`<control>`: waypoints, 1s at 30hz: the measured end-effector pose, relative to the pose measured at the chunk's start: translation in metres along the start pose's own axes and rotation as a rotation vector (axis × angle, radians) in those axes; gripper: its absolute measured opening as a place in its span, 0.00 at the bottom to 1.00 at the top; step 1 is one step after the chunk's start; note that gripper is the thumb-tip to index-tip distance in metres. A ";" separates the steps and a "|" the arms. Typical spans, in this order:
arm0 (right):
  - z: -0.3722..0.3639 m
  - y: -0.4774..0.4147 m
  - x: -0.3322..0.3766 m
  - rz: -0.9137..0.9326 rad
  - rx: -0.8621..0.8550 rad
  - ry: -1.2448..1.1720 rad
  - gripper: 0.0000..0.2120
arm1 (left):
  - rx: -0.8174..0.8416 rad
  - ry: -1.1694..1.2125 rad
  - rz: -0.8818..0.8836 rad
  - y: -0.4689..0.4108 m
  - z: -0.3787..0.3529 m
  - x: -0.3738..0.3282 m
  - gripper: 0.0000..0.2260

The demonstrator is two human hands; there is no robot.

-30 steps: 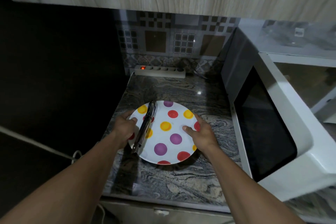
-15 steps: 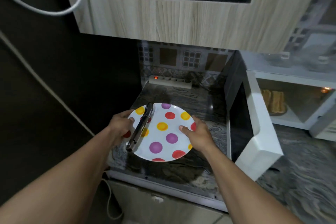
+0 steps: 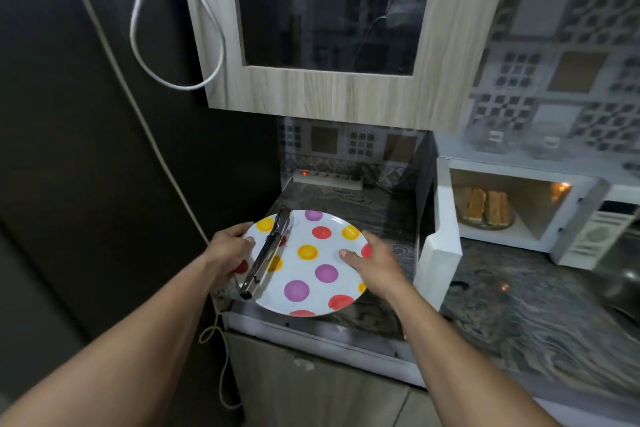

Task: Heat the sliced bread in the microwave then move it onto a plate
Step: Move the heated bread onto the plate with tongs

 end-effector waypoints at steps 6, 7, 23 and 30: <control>0.023 0.069 0.027 0.019 -0.067 0.006 0.10 | 0.071 -0.004 -0.076 0.059 -0.007 -0.004 0.17; 0.028 0.083 0.034 0.025 -0.087 0.008 0.10 | 0.085 -0.008 -0.102 0.073 -0.009 -0.008 0.16; 0.162 0.267 0.062 -0.024 -0.342 0.023 0.11 | 0.319 -0.106 -0.328 0.216 -0.115 -0.055 0.14; 0.249 0.303 0.047 -0.057 -0.438 0.044 0.11 | 0.380 -0.152 -0.356 0.249 -0.196 -0.079 0.15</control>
Point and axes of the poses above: each hand's wrist, its own y-axis away from the middle knuckle, its own z-axis out of the back of the hand, x = y × z, the point moved 9 cm from there along -y, towards the middle knuckle, and after that the axes turned 14 degrees about -y, right-handed, at the moved point
